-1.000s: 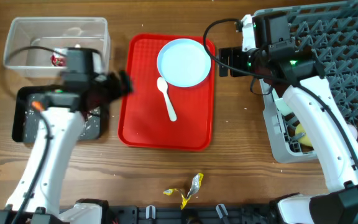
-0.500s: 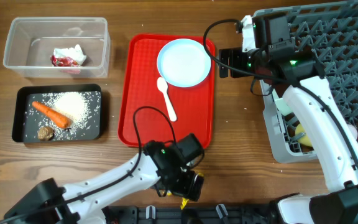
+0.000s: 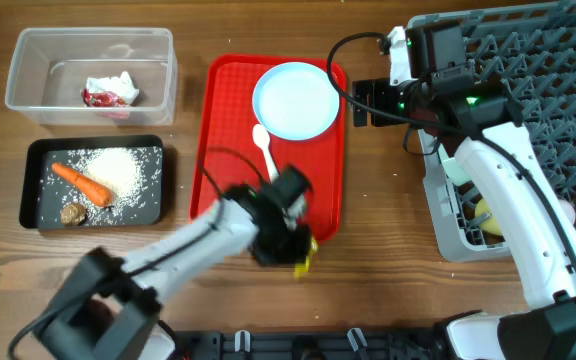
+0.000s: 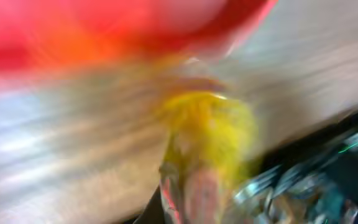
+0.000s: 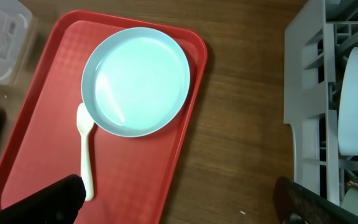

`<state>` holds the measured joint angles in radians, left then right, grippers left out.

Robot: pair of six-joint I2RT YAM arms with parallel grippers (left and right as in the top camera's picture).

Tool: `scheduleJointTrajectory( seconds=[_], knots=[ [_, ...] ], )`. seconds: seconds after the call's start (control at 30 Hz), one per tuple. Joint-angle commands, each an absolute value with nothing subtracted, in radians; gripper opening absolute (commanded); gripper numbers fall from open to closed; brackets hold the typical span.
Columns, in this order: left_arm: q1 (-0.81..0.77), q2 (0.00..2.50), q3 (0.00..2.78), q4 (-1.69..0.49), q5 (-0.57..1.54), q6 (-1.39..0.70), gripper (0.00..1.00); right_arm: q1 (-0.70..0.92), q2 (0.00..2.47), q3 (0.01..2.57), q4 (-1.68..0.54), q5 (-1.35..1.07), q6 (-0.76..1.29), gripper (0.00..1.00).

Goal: Sort waste into correct bins and load items into the dishwasher rack
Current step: 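Pick the yellow wrapper off the table with the left gripper into the bin, then grasp the edge of the white plate with the right gripper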

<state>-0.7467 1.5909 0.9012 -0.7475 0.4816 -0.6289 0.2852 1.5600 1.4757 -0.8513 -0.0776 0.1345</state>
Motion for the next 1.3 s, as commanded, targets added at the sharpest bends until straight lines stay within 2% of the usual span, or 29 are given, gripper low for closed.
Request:
scheduleJointTrajectory(
  seconds=[0.0,0.13,0.23,0.3,0.47,0.5,0.53,0.57,0.6,0.7,0.8,0.83,0.9,1.0,1.13,1.23,1.27],
  knots=[
    [-0.518,1.464,1.027,-0.738,0.264,-0.576,0.04,0.285,1.567,1.48,-0.838,-0.068,0.131,1.0],
    [-0.161,1.432,1.041,-0.535,0.079,-0.561,0.04,0.285,1.567,1.48,-0.833,-0.068,0.131,1.0],
    [0.015,1.498,1.041,-0.255,-0.018,-0.561,0.04,0.285,1.567,1.48,-0.815,-0.068,0.131,1.0],
    [0.088,1.591,1.041,-0.079,-0.039,-0.561,0.05,0.285,1.567,1.48,-0.813,-0.067,0.131,0.99],
    [0.181,1.89,1.043,0.271,-0.035,-0.649,0.23,0.284,1.567,1.48,-0.821,-0.018,0.131,1.0],
    [0.188,1.927,1.048,0.3,-0.035,-0.663,0.3,0.284,1.567,1.48,-0.82,-0.018,0.131,1.0],
    [0.19,1.942,1.056,0.311,-0.035,-0.663,0.53,0.284,1.567,1.48,-0.82,-0.019,0.131,1.0],
    [0.19,1.943,1.066,0.311,-0.035,-0.662,0.81,0.284,1.567,1.48,-0.82,-0.019,0.13,1.0],
    [0.19,1.937,1.082,0.304,-0.031,-0.662,1.0,0.284,1.567,1.48,-0.82,-0.019,0.131,1.0],
    [0.19,1.904,1.139,0.241,0.026,-0.659,1.0,0.284,1.567,1.48,-0.821,-0.019,0.131,1.0],
    [0.186,1.825,1.244,0.059,0.091,-0.647,1.0,0.285,1.567,1.48,-0.823,-0.019,0.131,1.0],
    [0.148,1.721,1.32,-0.154,0.127,-0.478,1.0,0.285,1.567,1.48,-0.823,-0.019,0.131,1.0],
    [0.11,1.659,1.33,-0.24,0.126,-0.381,1.0,0.285,1.567,1.48,-0.822,-0.019,0.131,1.0],
    [-0.031,1.559,1.33,-0.467,0.126,-0.3,1.0,0.285,1.567,1.48,-0.817,-0.025,0.134,1.0],
    [-0.207,1.627,1.326,-0.768,0.175,-0.352,1.0,0.285,1.594,1.48,-0.815,-0.128,0.134,1.0],
    [-0.277,1.702,1.326,-0.825,0.174,-0.356,1.0,0.287,1.644,1.48,-0.809,-0.288,0.134,0.99],
    [-0.268,1.725,1.326,-0.838,0.152,-0.461,1.0,0.326,1.718,1.48,-0.791,-0.398,0.14,0.93]
  ],
)
